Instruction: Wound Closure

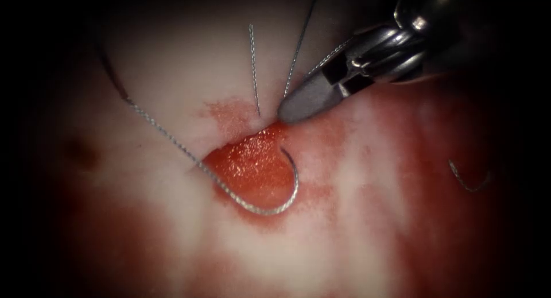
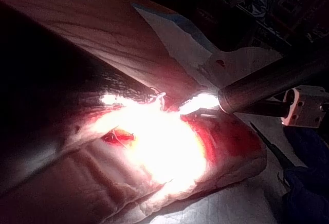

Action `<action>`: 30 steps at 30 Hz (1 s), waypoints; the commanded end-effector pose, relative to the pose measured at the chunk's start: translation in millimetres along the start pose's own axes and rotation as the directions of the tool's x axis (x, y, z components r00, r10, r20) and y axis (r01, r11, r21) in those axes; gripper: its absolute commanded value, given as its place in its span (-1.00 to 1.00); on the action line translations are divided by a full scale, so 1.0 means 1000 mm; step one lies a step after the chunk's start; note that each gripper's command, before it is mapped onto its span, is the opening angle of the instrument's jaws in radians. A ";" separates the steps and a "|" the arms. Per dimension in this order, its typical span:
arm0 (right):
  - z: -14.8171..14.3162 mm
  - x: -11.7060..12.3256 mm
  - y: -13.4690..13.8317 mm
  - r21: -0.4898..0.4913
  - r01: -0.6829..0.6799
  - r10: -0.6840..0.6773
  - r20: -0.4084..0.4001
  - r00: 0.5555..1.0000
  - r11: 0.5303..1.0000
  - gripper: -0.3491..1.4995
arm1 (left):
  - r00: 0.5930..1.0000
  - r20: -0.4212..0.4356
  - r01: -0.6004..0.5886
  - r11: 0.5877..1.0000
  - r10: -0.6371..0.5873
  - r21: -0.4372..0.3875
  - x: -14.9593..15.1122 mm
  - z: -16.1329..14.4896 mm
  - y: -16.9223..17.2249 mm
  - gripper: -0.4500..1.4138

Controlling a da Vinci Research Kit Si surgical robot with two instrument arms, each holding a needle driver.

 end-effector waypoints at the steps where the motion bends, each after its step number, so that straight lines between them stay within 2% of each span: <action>1: 0.0016 0.0013 -0.0006 0.021 0.018 -0.019 0.076 0.997 1.000 -1.00 | 1.000 0.002 -0.002 1.000 0.002 0.007 -0.0007 0.0010 -0.0005 -1.00; 4: 0.0031 0.0004 -0.0006 0.021 0.045 -0.047 0.132 0.990 0.999 -1.00 | 1.000 0.002 0.002 1.000 -0.002 0.006 -0.0008 0.0011 -0.0007 -1.00; 8: 0.0053 -0.0018 -0.0006 0.008 0.024 -0.025 0.304 0.952 1.000 -1.00 | 1.000 0.000 0.011 1.000 -0.011 0.005 -0.0011 0.0011 -0.0013 -1.00; 13: 0.0057 -0.0046 -0.0004 0.004 -0.023 0.020 0.414 0.910 1.000 -1.00 | 1.000 -0.012 0.027 1.000 -0.027 0.003 -0.0020 0.0006 -0.0020 -1.00; 15: 0.0055 -0.0054 -0.0003 -0.001 -0.040 0.037 0.438 0.898 0.999 -1.00 | 1.000 -0.010 -0.008 1.000 0.008 0.002 -0.0023 0.0004 -0.0020 -1.00; 17: 0.0049 -0.0064 -0.0001 -0.007 -0.063 0.059 0.466 0.883 0.998 -1.00 | 0.993 -0.049 -0.106 0.993 0.103 -0.056 -0.0026 0.0000 -0.0018 -1.00; 20: 0.0045 -0.0072 0.0002 -0.015 -0.086 0.082 0.486 0.870 0.996 -1.00 | 0.978 -0.107 -0.195 0.972 0.181 -0.131 -0.0028 -0.0003 -0.0019 -1.00; 23: 0.0041 -0.0090 0.0006 -0.031 -0.114 0.114 0.505 0.855 0.993 -1.00 | 0.947 -0.160 -0.308 0.931 0.279 -0.195 -0.0031 -0.0006 -0.0019 -1.00; 25: 0.0037 -0.0103 0.0007 -0.037 -0.133 0.134 0.505 0.853 0.990 -1.00 | 0.891 -0.250 -0.439 0.857 0.378 -0.270 -0.0032 -0.0008 -0.0017 -1.00; 30: 0.0023 -0.0121 0.0009 -0.047 -0.149 0.153 0.483 0.862 0.988 -1.00 | 0.792 -0.384 -0.602 0.710 0.475 -0.364 -0.0033 -0.0015 -0.0007 -1.00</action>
